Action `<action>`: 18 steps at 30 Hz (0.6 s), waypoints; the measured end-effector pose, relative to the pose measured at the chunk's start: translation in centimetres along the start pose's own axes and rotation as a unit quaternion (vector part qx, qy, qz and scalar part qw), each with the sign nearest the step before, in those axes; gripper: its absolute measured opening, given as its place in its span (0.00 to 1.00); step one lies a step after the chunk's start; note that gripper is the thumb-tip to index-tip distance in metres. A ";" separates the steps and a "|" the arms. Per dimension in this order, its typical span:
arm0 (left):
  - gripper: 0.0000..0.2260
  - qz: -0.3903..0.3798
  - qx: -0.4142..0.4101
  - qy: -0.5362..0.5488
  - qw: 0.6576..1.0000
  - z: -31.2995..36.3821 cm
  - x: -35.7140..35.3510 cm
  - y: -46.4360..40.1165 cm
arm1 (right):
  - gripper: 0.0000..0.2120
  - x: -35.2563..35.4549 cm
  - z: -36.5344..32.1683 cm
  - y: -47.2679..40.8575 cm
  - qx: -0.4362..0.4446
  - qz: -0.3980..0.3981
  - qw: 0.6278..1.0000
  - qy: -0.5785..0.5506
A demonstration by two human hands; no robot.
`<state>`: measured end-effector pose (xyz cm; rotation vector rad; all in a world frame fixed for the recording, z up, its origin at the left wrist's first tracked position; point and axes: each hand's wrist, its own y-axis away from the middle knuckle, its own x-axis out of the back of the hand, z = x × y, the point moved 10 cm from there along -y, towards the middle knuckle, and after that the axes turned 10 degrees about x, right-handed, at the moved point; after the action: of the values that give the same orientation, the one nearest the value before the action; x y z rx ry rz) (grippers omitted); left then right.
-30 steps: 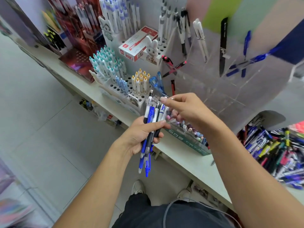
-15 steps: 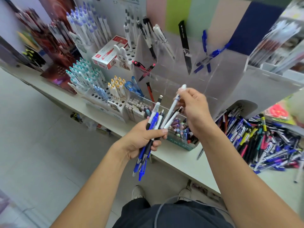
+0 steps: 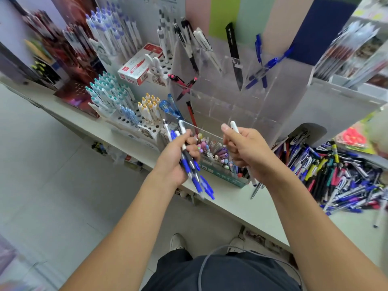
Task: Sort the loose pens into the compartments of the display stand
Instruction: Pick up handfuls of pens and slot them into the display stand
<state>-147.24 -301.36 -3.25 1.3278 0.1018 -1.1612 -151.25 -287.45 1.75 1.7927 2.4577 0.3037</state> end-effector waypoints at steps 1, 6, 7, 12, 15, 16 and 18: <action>0.12 0.011 0.004 0.045 0.999 0.4 0.4 -0.3 | 0.19 -0.7 0.5 0.5 -0.011 -0.025 1.000 -0.005; 0.17 0.067 -0.035 0.102 0.992 2.3 2.1 -0.4 | 0.21 -4.1 1.7 3.5 -0.018 -0.214 0.963 0.166; 0.17 0.075 -0.046 0.108 0.990 2.5 2.2 -0.2 | 0.20 -4.4 2.0 3.8 -0.024 -0.223 0.962 0.157; 0.15 0.101 -0.107 0.126 0.981 3.4 2.5 1.1 | 0.15 -4.5 2.4 3.8 -0.034 -0.182 0.980 0.069; 0.17 0.105 -0.125 0.103 0.981 3.5 2.3 1.6 | 0.11 -4.7 2.2 3.5 -0.043 -0.149 0.988 0.009; 0.17 0.099 -0.125 0.103 0.982 3.3 2.2 1.6 | 0.10 -5.0 2.2 3.5 -0.046 -0.137 0.989 -0.021; 0.17 0.085 -0.126 0.112 0.982 3.0 1.9 1.5 | 0.08 -5.5 2.3 3.3 -0.049 -0.105 0.991 -0.069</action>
<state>-146.85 -305.07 -2.44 1.2118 0.2832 -0.8228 -146.06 -291.42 -0.09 1.4511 2.4601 0.2687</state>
